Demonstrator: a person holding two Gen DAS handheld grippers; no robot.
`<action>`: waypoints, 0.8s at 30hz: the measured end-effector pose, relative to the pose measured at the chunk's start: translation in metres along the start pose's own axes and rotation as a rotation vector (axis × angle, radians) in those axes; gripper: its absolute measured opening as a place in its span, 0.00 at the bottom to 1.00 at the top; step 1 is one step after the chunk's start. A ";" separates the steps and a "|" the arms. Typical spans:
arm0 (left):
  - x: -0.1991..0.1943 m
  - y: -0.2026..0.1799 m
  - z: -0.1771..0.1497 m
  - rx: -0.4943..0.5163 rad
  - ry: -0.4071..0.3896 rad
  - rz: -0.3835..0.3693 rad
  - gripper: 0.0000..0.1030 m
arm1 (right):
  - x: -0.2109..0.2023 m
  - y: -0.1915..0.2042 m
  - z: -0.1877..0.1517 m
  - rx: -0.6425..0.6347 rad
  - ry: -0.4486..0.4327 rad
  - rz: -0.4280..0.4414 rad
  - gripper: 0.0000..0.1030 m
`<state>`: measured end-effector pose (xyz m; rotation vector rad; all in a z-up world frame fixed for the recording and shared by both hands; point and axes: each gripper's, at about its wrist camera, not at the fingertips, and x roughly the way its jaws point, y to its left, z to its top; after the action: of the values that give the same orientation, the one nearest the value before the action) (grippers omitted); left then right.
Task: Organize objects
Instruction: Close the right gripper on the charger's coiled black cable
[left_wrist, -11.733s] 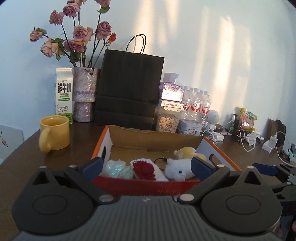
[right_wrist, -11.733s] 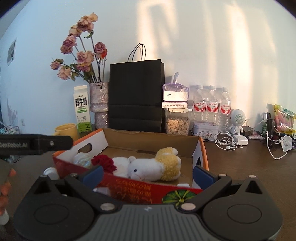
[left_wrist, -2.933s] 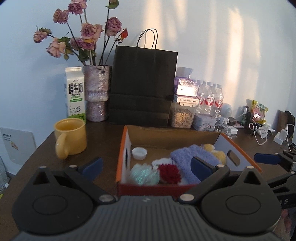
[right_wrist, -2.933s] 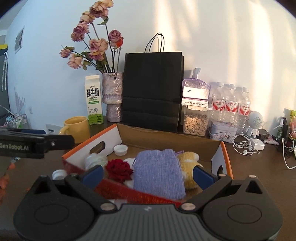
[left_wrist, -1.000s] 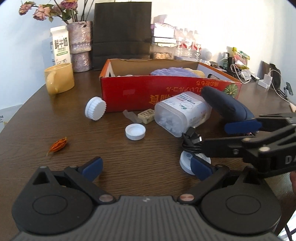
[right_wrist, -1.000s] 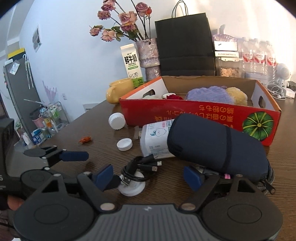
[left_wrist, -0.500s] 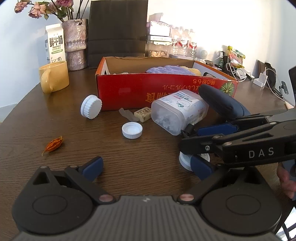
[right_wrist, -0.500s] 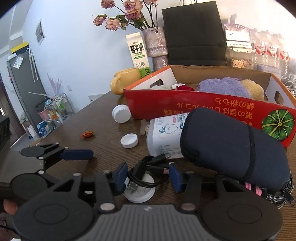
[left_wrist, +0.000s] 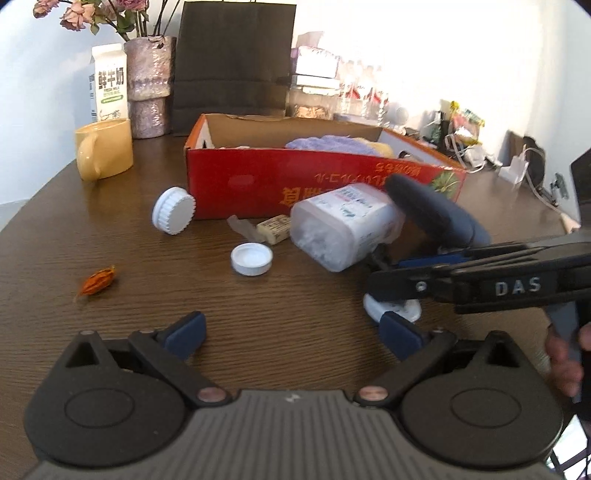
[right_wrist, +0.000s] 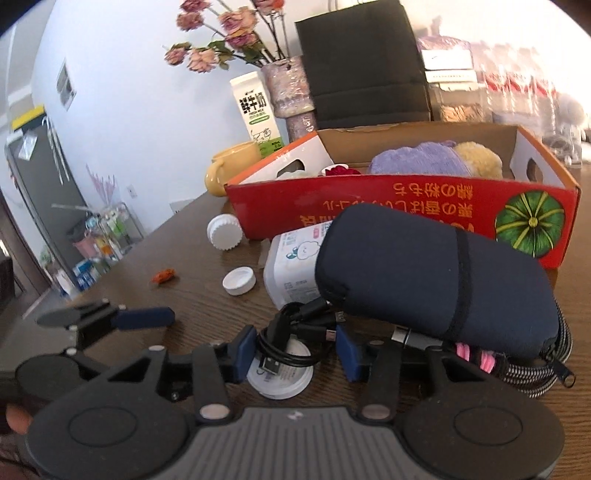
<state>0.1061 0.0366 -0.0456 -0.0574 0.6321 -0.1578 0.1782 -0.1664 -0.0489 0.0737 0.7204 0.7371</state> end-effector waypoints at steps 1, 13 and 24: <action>0.000 0.000 0.001 -0.007 -0.003 -0.010 0.99 | 0.000 0.000 0.000 0.003 0.000 0.004 0.44; 0.014 -0.010 0.006 0.044 0.026 -0.001 1.00 | 0.001 0.002 0.001 0.008 0.002 0.029 0.43; 0.018 -0.017 0.004 0.116 0.040 0.040 0.97 | -0.006 -0.003 0.000 -0.010 -0.024 -0.020 0.43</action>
<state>0.1201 0.0171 -0.0512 0.0703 0.6628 -0.1571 0.1766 -0.1724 -0.0460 0.0660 0.6939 0.7193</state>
